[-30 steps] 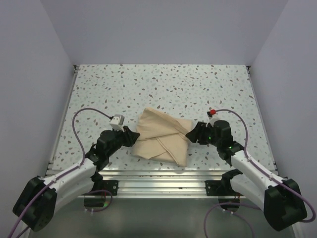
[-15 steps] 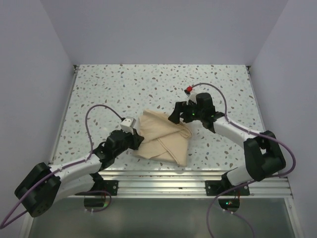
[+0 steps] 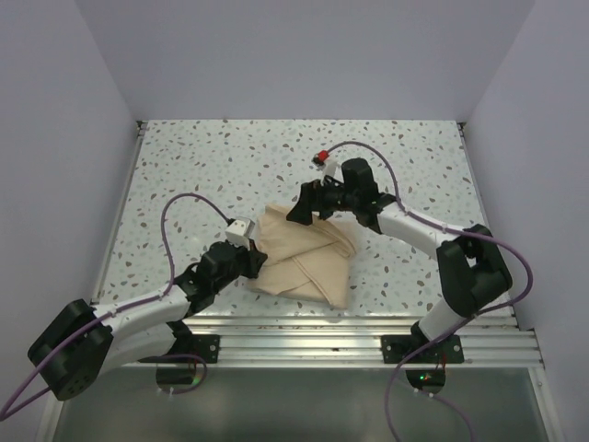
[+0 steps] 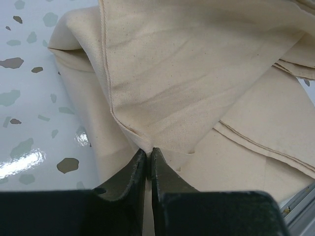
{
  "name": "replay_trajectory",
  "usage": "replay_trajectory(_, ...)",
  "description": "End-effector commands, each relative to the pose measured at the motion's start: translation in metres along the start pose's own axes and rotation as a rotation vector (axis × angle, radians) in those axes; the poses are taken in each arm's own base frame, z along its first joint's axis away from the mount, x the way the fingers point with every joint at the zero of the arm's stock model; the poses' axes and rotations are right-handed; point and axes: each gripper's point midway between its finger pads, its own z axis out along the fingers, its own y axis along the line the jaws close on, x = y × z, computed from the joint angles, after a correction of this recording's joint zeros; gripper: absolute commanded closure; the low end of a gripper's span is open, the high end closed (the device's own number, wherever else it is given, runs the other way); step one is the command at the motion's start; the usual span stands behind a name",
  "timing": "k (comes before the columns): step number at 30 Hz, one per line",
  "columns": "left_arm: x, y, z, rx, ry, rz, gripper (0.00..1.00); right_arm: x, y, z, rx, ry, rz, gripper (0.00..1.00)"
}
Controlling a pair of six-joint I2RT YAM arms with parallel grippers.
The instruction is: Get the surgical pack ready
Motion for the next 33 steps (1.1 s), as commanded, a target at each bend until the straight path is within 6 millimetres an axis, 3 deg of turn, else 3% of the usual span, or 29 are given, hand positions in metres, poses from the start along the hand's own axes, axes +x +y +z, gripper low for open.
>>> replay_trajectory(1,-0.018,-0.004,0.001,-0.009,-0.042,0.026,0.89,-0.014,0.026,0.014,-0.106,0.019,-0.099,0.09)
replay_trajectory(6,-0.023,-0.005,-0.002,-0.008,-0.061,0.025,0.90,-0.007,0.018,0.032,-0.045,0.085,-0.159,0.09)
replay_trajectory(7,-0.023,-0.004,-0.002,-0.008,-0.059,0.025,0.90,-0.014,0.020,0.035,-0.043,0.077,-0.177,0.09)
replay_trajectory(9,-0.021,-0.004,-0.002,-0.007,-0.054,0.026,0.90,-0.008,0.015,0.042,-0.026,0.116,-0.200,0.09)
replay_trajectory(10,-0.020,-0.004,-0.002,-0.009,-0.050,0.027,0.90,-0.017,0.019,0.045,-0.026,0.109,-0.219,0.09)
replay_trajectory(11,-0.020,-0.003,-0.002,-0.011,-0.051,0.025,0.90,-0.007,0.015,0.051,-0.017,0.150,-0.229,0.09)
replay_trajectory(15,-0.019,-0.003,-0.003,-0.012,-0.051,0.025,0.91,-0.008,0.016,0.064,-0.003,0.180,-0.264,0.12)
replay_trajectory(18,-0.021,-0.002,-0.003,-0.018,-0.056,0.025,0.91,-0.005,0.016,0.069,-0.007,0.191,-0.262,0.26)
replay_trajectory(21,-0.024,0.000,-0.005,-0.032,-0.066,0.024,0.92,-0.004,0.016,0.070,-0.008,0.191,-0.258,0.54)
replay_trajectory(22,-0.026,0.000,-0.006,-0.036,-0.073,0.020,0.92,-0.005,0.018,0.070,-0.012,0.184,-0.253,0.71)
replay_trajectory(26,-0.032,0.003,-0.007,-0.069,-0.077,0.007,0.89,-0.013,0.028,0.063,-0.031,0.141,-0.243,1.00)
replay_trajectory(29,-0.041,0.003,-0.012,-0.091,-0.075,0.004,0.68,-0.018,0.035,0.053,-0.031,0.101,-0.233,1.00)
replay_trajectory(30,-0.040,0.009,-0.016,-0.126,-0.062,0.003,0.65,-0.012,0.035,0.050,-0.030,0.101,-0.225,1.00)
replay_trajectory(31,-0.051,0.007,-0.022,-0.125,-0.097,-0.006,0.63,-0.020,0.042,0.044,-0.038,0.063,-0.228,1.00)
replay_trajectory(33,-0.064,0.007,-0.034,-0.130,-0.134,-0.017,0.61,-0.018,0.047,0.034,-0.033,0.045,-0.223,1.00)
